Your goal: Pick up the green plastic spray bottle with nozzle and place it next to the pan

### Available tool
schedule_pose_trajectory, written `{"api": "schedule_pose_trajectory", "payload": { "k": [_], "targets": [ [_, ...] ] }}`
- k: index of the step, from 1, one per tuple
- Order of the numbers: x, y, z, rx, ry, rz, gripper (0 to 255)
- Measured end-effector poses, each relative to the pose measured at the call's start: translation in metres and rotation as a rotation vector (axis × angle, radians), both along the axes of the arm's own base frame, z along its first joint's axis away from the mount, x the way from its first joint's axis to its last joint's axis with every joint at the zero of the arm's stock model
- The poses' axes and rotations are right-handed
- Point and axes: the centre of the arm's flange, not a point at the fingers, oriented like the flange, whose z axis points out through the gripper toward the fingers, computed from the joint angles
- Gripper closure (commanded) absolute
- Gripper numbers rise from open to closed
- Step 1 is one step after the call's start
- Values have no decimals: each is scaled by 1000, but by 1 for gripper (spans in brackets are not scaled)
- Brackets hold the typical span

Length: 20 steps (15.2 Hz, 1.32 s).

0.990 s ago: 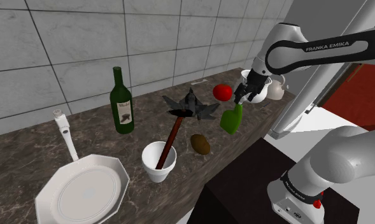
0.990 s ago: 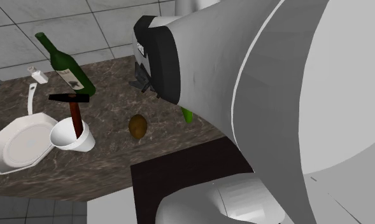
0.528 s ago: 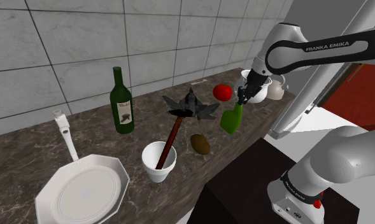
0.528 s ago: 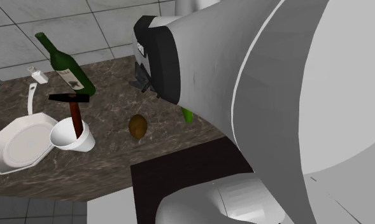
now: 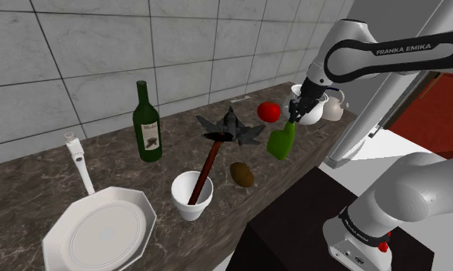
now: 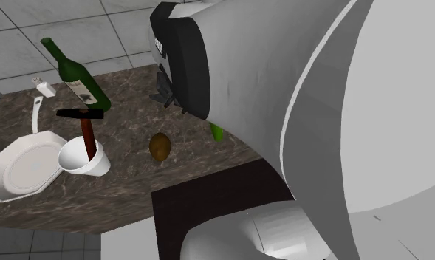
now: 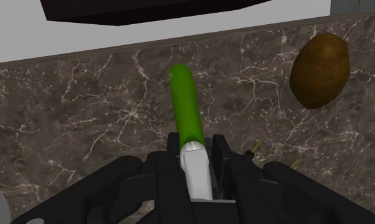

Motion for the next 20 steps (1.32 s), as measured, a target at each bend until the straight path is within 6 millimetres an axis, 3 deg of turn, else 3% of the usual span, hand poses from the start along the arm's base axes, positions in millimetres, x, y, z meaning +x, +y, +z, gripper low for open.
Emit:
{"api": "schedule_pose_trajectory", "payload": {
  "k": [20],
  "targets": [
    [0,0,107,0,0,0,255]
  ]
}}
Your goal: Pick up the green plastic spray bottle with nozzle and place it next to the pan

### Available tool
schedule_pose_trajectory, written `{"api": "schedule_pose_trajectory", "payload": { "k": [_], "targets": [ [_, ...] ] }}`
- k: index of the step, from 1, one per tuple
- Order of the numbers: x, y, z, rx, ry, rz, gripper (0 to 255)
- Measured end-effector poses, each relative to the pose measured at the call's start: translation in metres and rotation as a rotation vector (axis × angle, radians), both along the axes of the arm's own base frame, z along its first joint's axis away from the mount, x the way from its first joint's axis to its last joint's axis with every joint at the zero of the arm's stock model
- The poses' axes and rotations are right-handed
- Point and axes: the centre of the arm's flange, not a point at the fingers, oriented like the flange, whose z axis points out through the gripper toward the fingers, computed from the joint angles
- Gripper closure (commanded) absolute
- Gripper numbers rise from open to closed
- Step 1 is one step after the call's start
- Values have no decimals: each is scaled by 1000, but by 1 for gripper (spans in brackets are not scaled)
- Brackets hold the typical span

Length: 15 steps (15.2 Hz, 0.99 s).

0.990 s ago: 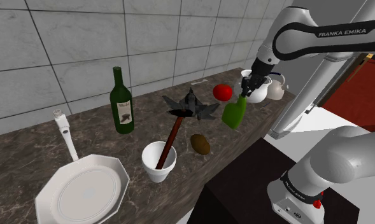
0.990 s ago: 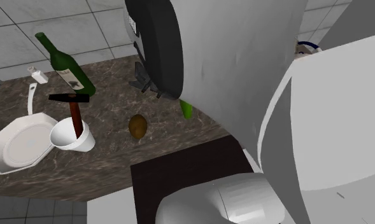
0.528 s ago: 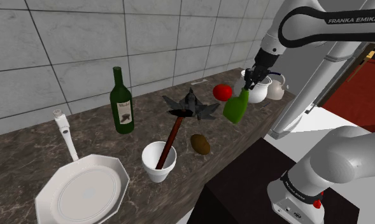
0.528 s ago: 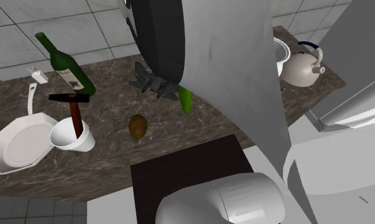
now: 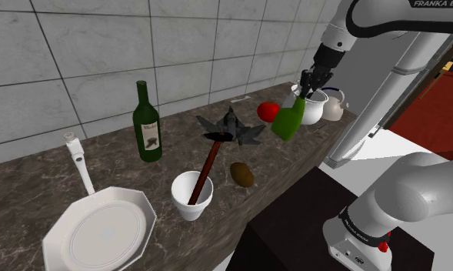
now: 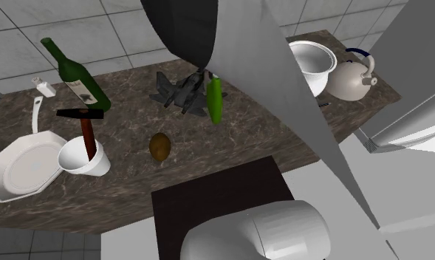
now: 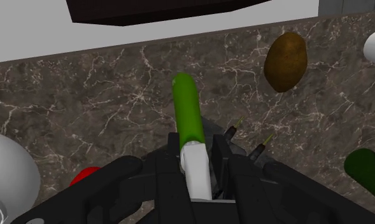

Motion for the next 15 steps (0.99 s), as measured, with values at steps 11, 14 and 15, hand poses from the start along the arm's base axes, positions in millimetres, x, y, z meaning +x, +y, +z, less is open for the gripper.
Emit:
{"api": "schedule_pose_trajectory", "payload": {
  "k": [11,14,15],
  "targets": [
    [1,-2,57,0,0,0,255],
    [0,-1,74,0,0,0,255],
    [1,-1,79,0,0,0,255]
  ]
}}
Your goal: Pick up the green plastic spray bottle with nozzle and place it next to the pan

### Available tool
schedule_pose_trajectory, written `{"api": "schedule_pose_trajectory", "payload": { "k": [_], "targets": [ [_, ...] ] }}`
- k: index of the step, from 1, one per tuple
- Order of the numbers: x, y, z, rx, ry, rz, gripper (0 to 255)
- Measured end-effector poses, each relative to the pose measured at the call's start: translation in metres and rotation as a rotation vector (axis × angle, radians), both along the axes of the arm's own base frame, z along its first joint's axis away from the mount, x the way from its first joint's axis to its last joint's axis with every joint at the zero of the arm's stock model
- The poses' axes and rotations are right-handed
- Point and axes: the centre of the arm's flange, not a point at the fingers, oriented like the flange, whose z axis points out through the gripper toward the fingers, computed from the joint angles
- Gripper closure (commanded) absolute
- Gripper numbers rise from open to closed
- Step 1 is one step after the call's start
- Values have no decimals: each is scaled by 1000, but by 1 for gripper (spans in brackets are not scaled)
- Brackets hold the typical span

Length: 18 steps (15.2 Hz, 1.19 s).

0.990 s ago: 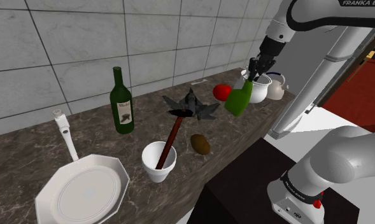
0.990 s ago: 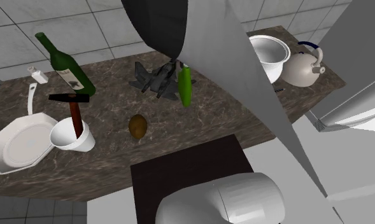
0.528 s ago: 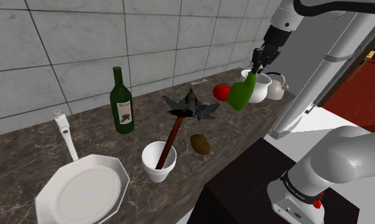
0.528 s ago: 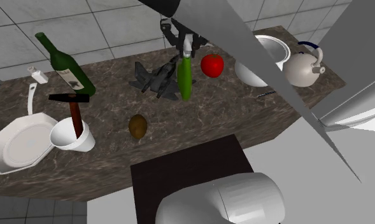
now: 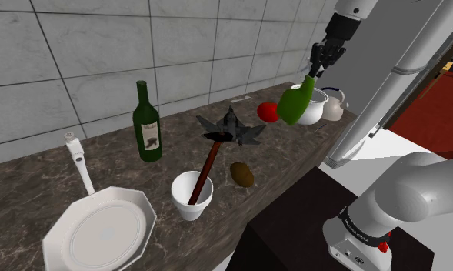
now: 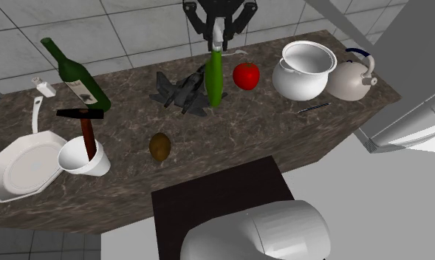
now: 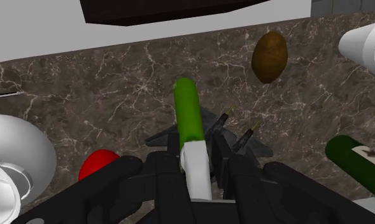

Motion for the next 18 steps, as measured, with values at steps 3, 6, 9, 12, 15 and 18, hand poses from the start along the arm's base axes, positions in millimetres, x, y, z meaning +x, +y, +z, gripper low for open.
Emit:
{"api": "schedule_pose_trajectory", "payload": {
  "k": [3,6,9,12,15,18],
  "targets": [
    [0,1,16,0,0,0,255],
    [-1,0,30,0,0,0,255],
    [0,0,47,0,0,0,255],
    [-1,-1,62,0,0,0,255],
    [-1,0,79,0,0,0,255],
    [-1,1,95,0,0,0,255]
  ]
}}
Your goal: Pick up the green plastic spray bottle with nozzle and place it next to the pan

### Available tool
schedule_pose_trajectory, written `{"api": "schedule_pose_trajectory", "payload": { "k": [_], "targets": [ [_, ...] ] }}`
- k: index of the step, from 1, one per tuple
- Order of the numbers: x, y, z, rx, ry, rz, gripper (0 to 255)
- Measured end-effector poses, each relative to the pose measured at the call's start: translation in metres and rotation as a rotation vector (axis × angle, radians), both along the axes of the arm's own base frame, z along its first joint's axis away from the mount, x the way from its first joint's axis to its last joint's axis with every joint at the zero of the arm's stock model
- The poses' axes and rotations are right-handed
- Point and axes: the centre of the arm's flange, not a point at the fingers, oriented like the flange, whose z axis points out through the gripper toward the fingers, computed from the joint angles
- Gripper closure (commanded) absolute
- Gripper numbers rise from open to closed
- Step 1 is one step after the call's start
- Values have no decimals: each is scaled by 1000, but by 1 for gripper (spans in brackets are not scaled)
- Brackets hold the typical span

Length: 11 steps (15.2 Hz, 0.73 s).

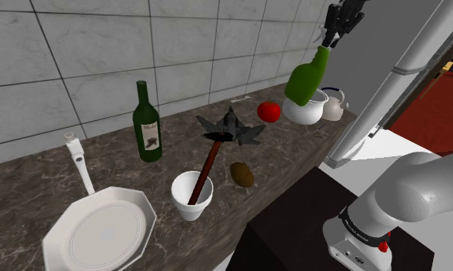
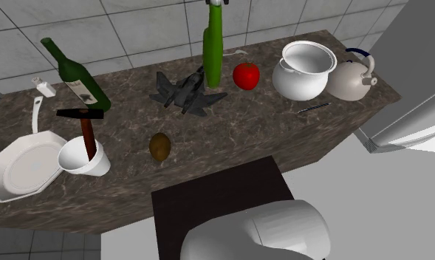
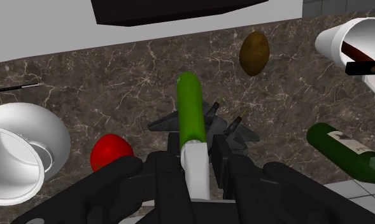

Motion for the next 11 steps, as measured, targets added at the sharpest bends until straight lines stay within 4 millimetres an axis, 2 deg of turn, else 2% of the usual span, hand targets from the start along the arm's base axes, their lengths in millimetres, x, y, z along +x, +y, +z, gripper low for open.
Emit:
{"api": "schedule_pose_trajectory", "payload": {
  "k": [3,8,11],
  "targets": [
    [1,5,11,0,0,0,255],
    [11,60,-5,0,1,1,255],
    [19,96,-22,0,1,1,255]
  ]
}}
